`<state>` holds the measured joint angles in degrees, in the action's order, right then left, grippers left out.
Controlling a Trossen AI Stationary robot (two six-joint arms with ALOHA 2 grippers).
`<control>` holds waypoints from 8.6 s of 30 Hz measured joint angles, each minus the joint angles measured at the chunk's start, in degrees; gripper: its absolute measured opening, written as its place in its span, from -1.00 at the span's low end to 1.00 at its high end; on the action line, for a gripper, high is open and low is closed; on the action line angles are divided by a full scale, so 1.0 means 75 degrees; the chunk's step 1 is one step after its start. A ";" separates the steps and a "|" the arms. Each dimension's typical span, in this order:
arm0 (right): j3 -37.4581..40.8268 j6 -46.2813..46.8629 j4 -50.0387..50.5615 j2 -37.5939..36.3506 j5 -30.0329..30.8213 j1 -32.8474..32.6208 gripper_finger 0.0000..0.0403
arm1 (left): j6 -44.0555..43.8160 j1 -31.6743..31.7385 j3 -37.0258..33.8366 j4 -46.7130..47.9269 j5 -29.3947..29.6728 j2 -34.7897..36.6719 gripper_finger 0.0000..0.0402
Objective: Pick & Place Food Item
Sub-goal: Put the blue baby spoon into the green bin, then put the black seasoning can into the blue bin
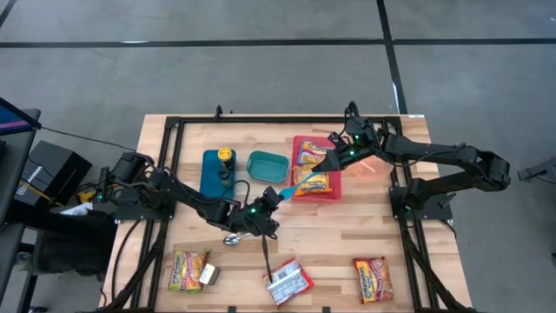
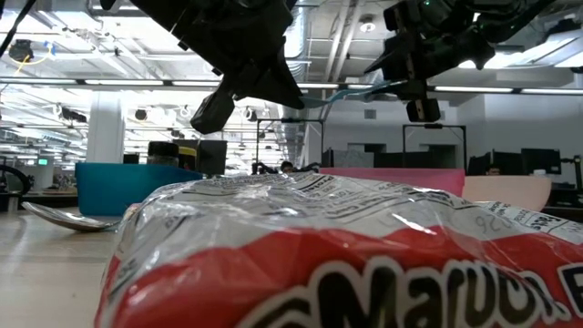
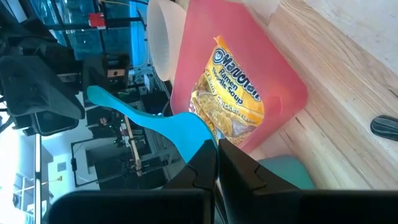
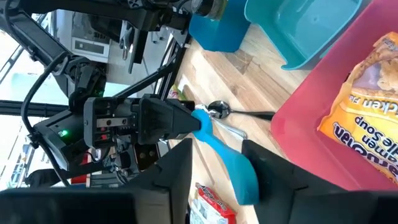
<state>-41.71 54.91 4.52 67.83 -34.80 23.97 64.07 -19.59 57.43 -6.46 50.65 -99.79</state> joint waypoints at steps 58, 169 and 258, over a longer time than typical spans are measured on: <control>-0.0003 -0.0320 0.0252 -0.0003 0.0036 0.0000 -0.91 | -0.0006 0.0002 0.0000 -0.0017 0.0009 0.0000 -0.92; -0.2410 0.0178 -0.1032 0.4497 0.3198 -0.0297 -0.92 | -0.4671 -0.0589 -0.0006 0.1093 0.0204 0.1993 -0.37; -0.2406 -0.3610 0.1692 0.2870 0.3455 -0.0919 -0.49 | -0.5444 -0.1252 -0.0006 0.2472 -0.0417 0.2005 -0.37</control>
<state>-59.76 27.83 17.22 89.36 -8.88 17.08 23.24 -28.98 57.39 12.08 47.53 -84.75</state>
